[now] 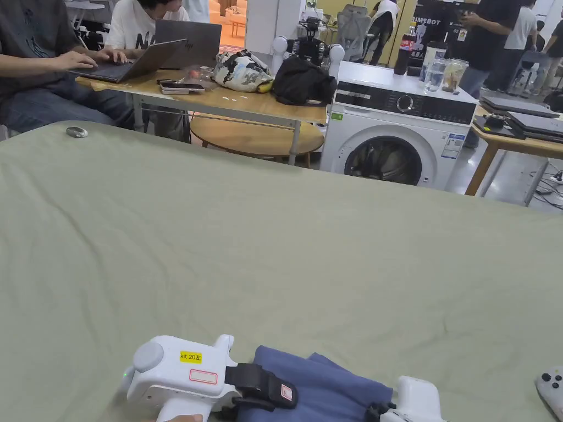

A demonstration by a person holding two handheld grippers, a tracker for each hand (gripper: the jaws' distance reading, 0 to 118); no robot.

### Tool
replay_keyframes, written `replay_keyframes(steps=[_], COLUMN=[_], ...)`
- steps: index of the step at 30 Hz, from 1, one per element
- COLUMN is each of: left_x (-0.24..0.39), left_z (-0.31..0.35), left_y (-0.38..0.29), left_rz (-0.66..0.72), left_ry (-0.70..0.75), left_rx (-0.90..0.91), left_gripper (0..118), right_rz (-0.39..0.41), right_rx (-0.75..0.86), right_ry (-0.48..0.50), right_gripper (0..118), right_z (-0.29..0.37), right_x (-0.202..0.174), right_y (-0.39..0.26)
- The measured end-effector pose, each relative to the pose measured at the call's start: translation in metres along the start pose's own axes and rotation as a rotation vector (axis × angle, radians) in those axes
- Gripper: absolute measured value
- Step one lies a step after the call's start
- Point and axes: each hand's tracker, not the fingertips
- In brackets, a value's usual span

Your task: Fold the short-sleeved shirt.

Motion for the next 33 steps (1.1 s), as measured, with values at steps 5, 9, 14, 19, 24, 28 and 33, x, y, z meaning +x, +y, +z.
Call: replay_keyframes(steps=[5,9,14,19,24,28,33], left_x=[0.007,0.018,0.04,0.068,0.081,0.094,0.095], left_z=[0.002,0.006,0.02,0.048,0.097,0.154,0.24], left_y=[-0.005,-0.005,0.0,0.011,0.023,0.025,0.027], left_rz=[-0.063,-0.043,-0.052,-0.078,-0.099,-0.112,-0.118], left_ry=[0.04,0.057,0.077,0.128,0.189,0.273,0.406], left_rx=[0.021,0.017,0.018,0.031,0.066,0.109,0.179], left_gripper=[21,21,21,21,21,21,21], right_rz=[0.05,0.098,0.148,0.124,0.101,0.11,0.143], right_rx=[0.028,0.042,0.354,0.54,0.61,0.67,0.673], right_ry=[-0.02,-0.021,-0.086,-0.087,-0.081,-0.054,0.035], right_gripper=[0,0,0,0,0,0,0], right_z=[0.0,0.006,0.039,0.051,0.053,0.052,0.04], right_x=[-0.006,-0.008,-0.015,-0.024,-0.046,-0.074,-0.124], right_y=[-0.005,0.003,0.031,0.055,0.069,0.079,0.094])
